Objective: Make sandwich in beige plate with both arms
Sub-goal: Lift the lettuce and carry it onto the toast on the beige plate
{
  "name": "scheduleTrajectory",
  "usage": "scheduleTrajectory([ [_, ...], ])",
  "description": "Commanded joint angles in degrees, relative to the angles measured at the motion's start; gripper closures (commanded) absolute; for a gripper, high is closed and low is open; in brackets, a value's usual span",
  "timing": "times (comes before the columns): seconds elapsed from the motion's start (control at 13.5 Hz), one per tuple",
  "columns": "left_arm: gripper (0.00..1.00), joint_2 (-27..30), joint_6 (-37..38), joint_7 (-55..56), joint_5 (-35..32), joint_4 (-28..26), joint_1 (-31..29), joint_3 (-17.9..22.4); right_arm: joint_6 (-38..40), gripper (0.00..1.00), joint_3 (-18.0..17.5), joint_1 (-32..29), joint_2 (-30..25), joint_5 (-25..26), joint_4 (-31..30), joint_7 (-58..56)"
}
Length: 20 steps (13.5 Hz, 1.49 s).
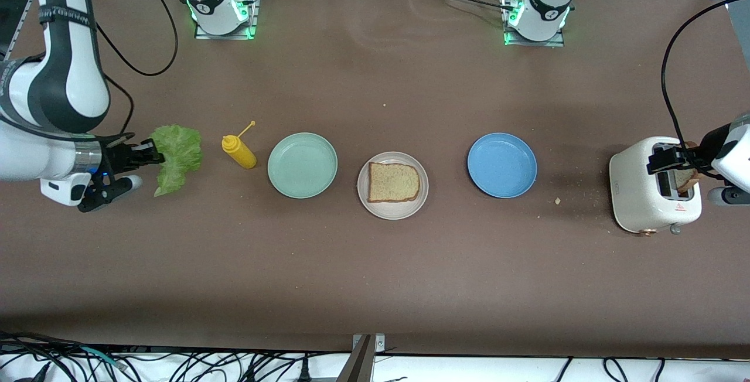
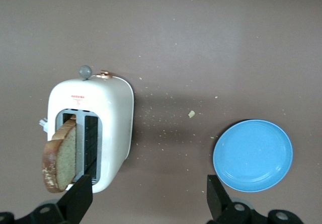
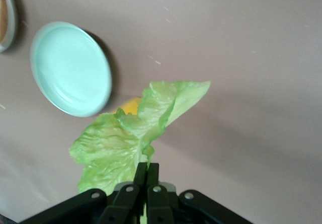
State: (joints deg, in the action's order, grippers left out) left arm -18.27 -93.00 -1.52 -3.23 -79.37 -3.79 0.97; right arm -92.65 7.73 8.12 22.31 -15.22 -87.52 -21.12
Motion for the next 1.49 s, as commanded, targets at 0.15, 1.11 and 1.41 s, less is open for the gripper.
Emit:
scheduleTrajectory([
  [0.15,0.0,0.17,-0.42,-0.41,-2.3,0.18,-2.18,-0.36,0.2,1.0,-9.99,-0.57,-1.39,-7.26,0.07,24.57],
  [1.11,0.0,-0.8,-3.76,-6.1,-6.61,-1.66,-7.98,-0.53,-50.67,1.0,-13.97,24.73,17.05,-7.98,-0.19,54.77],
  [1.41,0.0,-0.89,-7.35,-7.36,-6.43,-5.43,-9.57,-0.62,-57.89,1.0,-14.84,27.03,21.1,-7.63,-0.45,54.86],
])
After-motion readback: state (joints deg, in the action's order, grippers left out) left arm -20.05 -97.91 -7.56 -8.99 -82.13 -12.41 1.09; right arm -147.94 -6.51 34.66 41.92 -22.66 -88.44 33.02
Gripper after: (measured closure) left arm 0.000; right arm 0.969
